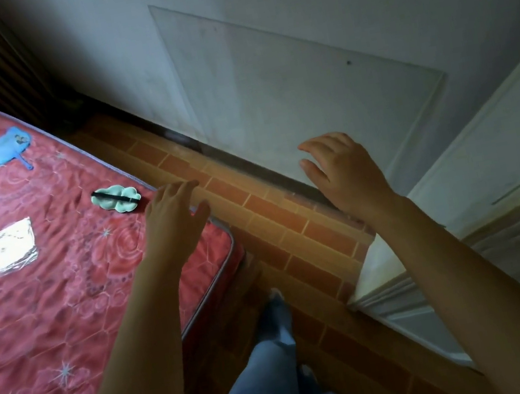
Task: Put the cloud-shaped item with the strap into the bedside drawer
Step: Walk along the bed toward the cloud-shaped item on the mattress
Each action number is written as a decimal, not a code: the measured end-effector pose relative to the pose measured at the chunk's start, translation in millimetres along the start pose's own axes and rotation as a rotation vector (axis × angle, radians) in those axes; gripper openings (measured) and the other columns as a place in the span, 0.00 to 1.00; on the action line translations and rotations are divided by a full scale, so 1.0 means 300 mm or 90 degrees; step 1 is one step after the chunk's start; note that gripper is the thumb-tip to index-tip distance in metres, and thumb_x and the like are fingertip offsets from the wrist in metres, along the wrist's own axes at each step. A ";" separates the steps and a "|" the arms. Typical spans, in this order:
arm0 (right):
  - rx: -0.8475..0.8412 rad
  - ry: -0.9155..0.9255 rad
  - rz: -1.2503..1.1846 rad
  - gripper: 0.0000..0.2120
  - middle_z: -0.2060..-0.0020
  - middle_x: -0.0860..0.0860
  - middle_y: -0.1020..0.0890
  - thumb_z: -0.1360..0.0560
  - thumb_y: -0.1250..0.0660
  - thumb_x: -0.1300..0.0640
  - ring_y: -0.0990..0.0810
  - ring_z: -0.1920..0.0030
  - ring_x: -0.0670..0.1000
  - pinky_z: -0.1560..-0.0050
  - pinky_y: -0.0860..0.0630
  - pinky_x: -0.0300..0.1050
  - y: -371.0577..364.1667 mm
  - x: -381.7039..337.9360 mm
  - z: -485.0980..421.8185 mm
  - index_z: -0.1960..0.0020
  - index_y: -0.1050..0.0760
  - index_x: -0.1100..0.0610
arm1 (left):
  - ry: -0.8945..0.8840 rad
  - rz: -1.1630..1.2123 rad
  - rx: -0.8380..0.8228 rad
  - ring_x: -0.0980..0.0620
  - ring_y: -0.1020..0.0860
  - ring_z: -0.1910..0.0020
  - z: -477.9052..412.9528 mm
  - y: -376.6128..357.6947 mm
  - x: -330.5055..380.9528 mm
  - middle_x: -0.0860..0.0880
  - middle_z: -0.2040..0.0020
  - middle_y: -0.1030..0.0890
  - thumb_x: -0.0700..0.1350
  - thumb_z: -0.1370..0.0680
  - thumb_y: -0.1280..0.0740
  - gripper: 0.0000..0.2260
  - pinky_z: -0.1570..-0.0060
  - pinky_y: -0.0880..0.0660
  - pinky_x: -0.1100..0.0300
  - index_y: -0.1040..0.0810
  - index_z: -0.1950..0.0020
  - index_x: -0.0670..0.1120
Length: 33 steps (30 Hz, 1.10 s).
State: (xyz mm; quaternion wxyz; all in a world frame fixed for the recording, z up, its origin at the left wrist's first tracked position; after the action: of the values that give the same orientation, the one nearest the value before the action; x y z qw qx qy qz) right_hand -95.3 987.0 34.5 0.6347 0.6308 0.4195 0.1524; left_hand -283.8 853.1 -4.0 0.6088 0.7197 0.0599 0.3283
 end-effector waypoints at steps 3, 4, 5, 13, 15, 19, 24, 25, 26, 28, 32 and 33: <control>-0.007 0.005 -0.009 0.19 0.37 0.56 0.23 0.21 0.46 0.51 0.29 0.36 0.57 0.37 0.32 0.50 -0.033 0.028 -0.133 0.36 0.29 0.59 | 0.021 0.001 0.000 0.39 0.31 0.33 -0.129 -0.026 -0.019 0.40 0.35 0.25 0.46 0.24 0.36 0.18 0.34 0.34 0.41 0.28 0.35 0.44; -0.011 0.003 -0.011 0.19 0.37 0.56 0.23 0.21 0.47 0.51 0.29 0.35 0.56 0.37 0.32 0.50 -0.043 0.040 -0.184 0.36 0.30 0.59 | 0.024 0.001 -0.002 0.39 0.32 0.33 -0.181 -0.037 -0.024 0.40 0.35 0.25 0.47 0.24 0.36 0.19 0.34 0.34 0.42 0.29 0.34 0.44; -0.014 -0.004 -0.014 0.19 0.36 0.56 0.24 0.21 0.47 0.51 0.29 0.35 0.56 0.36 0.32 0.50 -0.055 0.055 -0.236 0.35 0.30 0.58 | 0.024 0.000 -0.005 0.39 0.32 0.33 -0.236 -0.049 -0.025 0.40 0.34 0.25 0.47 0.24 0.36 0.19 0.34 0.35 0.42 0.29 0.34 0.45; -0.048 -0.013 -0.014 0.19 0.37 0.56 0.24 0.21 0.46 0.53 0.30 0.35 0.57 0.36 0.34 0.51 -0.111 0.175 -0.661 0.34 0.31 0.60 | 0.002 -0.007 -0.031 0.42 0.35 0.30 -0.728 -0.111 0.004 0.43 0.31 0.29 0.50 0.23 0.38 0.20 0.31 0.39 0.44 0.32 0.32 0.47; -0.046 -0.005 -0.012 0.18 0.37 0.57 0.24 0.21 0.45 0.53 0.30 0.35 0.58 0.37 0.33 0.52 -0.107 0.191 -0.764 0.35 0.31 0.60 | 0.006 -0.006 -0.018 0.42 0.34 0.30 -0.824 -0.094 -0.013 0.43 0.31 0.28 0.50 0.23 0.39 0.20 0.31 0.38 0.43 0.32 0.32 0.47; -0.045 0.033 -0.009 0.19 0.39 0.59 0.23 0.22 0.45 0.54 0.28 0.37 0.60 0.38 0.32 0.54 -0.119 0.185 -0.934 0.35 0.30 0.61 | 0.035 -0.024 -0.004 0.42 0.35 0.29 -0.941 -0.054 -0.068 0.43 0.31 0.29 0.50 0.23 0.38 0.20 0.30 0.40 0.42 0.33 0.32 0.47; -0.072 0.117 -0.013 0.25 0.41 0.59 0.21 0.25 0.51 0.48 0.26 0.39 0.60 0.39 0.30 0.55 -0.186 0.101 -1.114 0.37 0.29 0.61 | 0.115 -0.015 0.028 0.40 0.33 0.32 -0.963 0.003 -0.219 0.42 0.33 0.26 0.47 0.24 0.37 0.19 0.34 0.37 0.42 0.29 0.34 0.46; -0.079 0.135 -0.015 0.26 0.41 0.59 0.21 0.25 0.52 0.48 0.26 0.39 0.60 0.39 0.30 0.55 -0.203 0.080 -1.147 0.37 0.29 0.61 | 0.134 -0.017 0.037 0.39 0.32 0.33 -0.954 0.018 -0.256 0.42 0.35 0.25 0.47 0.25 0.37 0.18 0.35 0.35 0.42 0.28 0.35 0.45; -0.086 0.156 -0.016 0.26 0.41 0.59 0.21 0.25 0.52 0.48 0.26 0.39 0.60 0.39 0.30 0.55 -0.222 0.059 -1.180 0.37 0.29 0.61 | 0.155 -0.021 0.050 0.39 0.30 0.35 -0.942 0.034 -0.295 0.41 0.37 0.23 0.47 0.25 0.37 0.18 0.36 0.34 0.43 0.28 0.36 0.45; -0.101 0.193 -0.022 0.25 0.41 0.59 0.21 0.25 0.52 0.48 0.26 0.39 0.61 0.38 0.30 0.55 -0.261 0.014 -1.246 0.37 0.29 0.61 | 0.209 -0.025 0.078 0.38 0.28 0.37 -0.906 0.070 -0.368 0.41 0.39 0.22 0.48 0.26 0.38 0.19 0.39 0.32 0.44 0.26 0.38 0.44; -0.145 0.273 -0.048 0.24 0.42 0.60 0.21 0.25 0.50 0.49 0.25 0.40 0.61 0.39 0.29 0.56 -0.346 -0.111 -1.365 0.38 0.28 0.62 | 0.340 -0.052 0.123 0.38 0.27 0.38 -0.798 0.125 -0.511 0.40 0.40 0.22 0.46 0.26 0.35 0.17 0.38 0.32 0.44 0.25 0.39 0.43; -0.157 0.301 -0.052 0.23 0.42 0.60 0.20 0.24 0.49 0.49 0.25 0.41 0.62 0.40 0.29 0.56 -0.369 -0.154 -1.384 0.38 0.28 0.62 | 0.366 -0.061 0.134 0.37 0.27 0.38 -0.771 0.137 -0.538 0.39 0.40 0.21 0.46 0.26 0.34 0.17 0.39 0.31 0.44 0.25 0.39 0.43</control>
State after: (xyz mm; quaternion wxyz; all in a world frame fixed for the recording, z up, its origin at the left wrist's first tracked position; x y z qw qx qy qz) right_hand -461.2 1215.7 8.8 0.5967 0.4777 0.5599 0.3198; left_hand -548.2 957.9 -20.9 0.5040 0.6527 0.2968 0.4815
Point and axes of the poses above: each hand's wrist, its own z-axis away from the middle knuckle, its own y-axis out of the back of the hand, x = y × z, the point moved 10 cm from there along -z, towards the middle knuckle
